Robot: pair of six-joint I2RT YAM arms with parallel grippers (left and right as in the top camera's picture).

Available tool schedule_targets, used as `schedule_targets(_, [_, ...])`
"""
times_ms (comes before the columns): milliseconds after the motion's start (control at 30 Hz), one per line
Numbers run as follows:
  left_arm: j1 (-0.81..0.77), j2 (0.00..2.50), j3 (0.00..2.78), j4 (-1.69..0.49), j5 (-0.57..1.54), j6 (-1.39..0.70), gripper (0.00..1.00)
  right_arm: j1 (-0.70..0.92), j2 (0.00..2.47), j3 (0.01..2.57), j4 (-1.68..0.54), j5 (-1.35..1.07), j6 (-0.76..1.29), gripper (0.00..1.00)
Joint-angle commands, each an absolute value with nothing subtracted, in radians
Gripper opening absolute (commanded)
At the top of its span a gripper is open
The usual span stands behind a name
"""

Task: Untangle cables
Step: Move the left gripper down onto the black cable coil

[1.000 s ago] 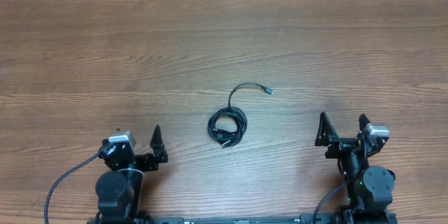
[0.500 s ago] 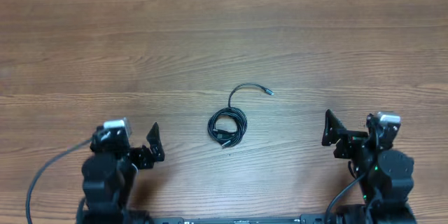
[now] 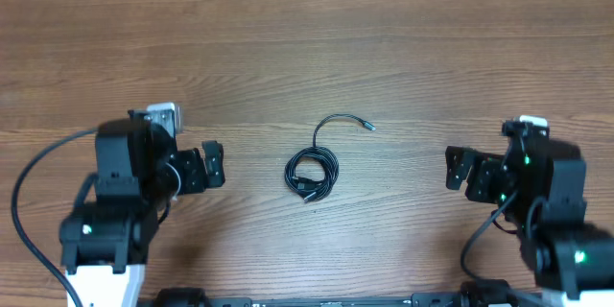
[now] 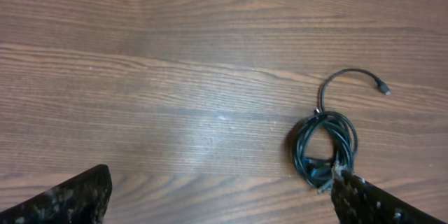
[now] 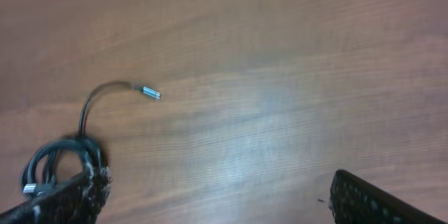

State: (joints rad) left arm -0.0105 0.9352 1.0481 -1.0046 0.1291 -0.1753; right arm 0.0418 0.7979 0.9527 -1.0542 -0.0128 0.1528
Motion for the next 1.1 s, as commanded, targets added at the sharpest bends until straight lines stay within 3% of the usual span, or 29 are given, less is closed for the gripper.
schedule_targets(0, [0.000,0.967,1.133,-1.049,0.150,-0.164,1.00,0.046,0.909,1.078,-1.131,-0.054,0.152,1.00])
schedule_targets(167, [0.000,0.988,1.132,-1.040,0.160,-0.165,0.99,0.046,1.009,1.109,-1.142,-0.089,0.152,1.00])
schedule_targets(400, [-0.008,1.049,1.132,-0.852,0.357,-0.195,1.00,0.046,1.045,1.109,-1.079,-0.249,0.152,1.00])
schedule_targets(733, [-0.220,1.255,1.132,-0.832,0.236,-0.118,0.92,0.046,1.045,1.109,-1.071,-0.249,0.152,1.00])
schedule_targets(800, [-0.260,1.310,1.132,-0.832,0.236,-0.104,0.89,0.046,1.045,1.109,-1.071,-0.249,0.152,1.00])
schedule_targets(967, [-0.330,1.483,1.132,-0.825,0.236,-0.089,0.64,0.046,1.045,1.109,-1.071,-0.249,0.152,1.00])
schedule_targets(1067, [-0.355,1.578,1.132,-0.786,0.237,-0.089,0.61,0.046,1.045,1.109,-1.071,-0.249,0.152,1.00])
